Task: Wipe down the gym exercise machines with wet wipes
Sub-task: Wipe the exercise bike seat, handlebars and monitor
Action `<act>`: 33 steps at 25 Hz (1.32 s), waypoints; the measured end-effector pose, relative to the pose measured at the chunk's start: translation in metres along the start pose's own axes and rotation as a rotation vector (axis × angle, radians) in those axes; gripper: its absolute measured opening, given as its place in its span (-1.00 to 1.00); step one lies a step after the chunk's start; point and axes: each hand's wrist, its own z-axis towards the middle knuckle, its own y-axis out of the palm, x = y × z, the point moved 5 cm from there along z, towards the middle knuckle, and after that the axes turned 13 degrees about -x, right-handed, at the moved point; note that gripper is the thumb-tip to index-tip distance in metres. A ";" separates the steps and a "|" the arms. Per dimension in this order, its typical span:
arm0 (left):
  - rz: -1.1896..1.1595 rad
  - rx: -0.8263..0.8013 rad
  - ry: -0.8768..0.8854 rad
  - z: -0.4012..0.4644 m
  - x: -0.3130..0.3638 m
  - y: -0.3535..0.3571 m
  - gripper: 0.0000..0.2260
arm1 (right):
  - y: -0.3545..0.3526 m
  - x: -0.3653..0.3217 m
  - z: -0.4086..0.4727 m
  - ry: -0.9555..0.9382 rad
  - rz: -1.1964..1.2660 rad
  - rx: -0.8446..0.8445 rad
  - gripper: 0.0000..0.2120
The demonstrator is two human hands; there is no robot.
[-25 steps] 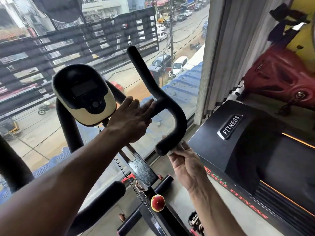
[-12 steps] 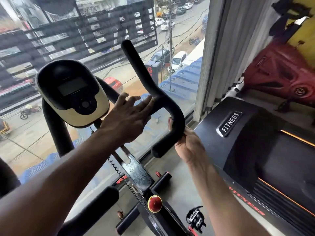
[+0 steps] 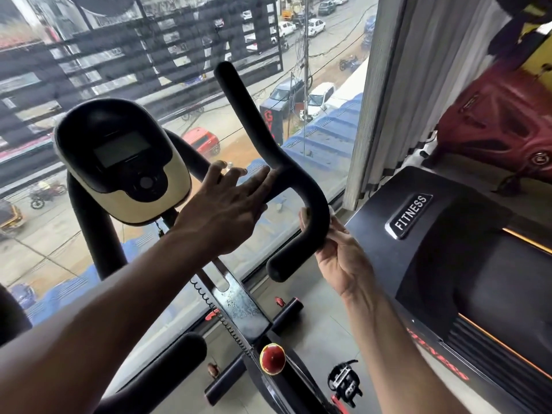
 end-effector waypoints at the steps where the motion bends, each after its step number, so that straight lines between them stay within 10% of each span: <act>1: -0.002 0.001 -0.002 0.000 -0.001 0.000 -0.44 | 0.000 -0.002 0.015 -0.004 -0.022 0.003 -0.56; 9: 0.011 0.005 -0.002 0.003 -0.002 0.003 -0.45 | 0.016 -0.022 0.090 0.179 -0.436 -0.026 -0.71; 16: 0.007 0.045 0.006 0.003 0.000 0.004 -0.44 | -0.009 -0.038 0.040 -0.088 -0.448 0.074 -0.84; 20: 0.000 0.087 0.013 0.004 0.000 0.006 -0.49 | 0.021 -0.063 0.069 -0.214 -0.904 0.113 -0.85; 25: 0.023 0.146 0.013 -0.002 0.001 0.006 -0.49 | 0.102 -0.061 0.084 -0.430 -1.864 -0.291 -0.77; 33: 0.032 0.182 -0.009 -0.026 -0.003 -0.003 -0.50 | 0.099 -0.089 0.048 -0.396 -2.085 -0.275 -0.79</act>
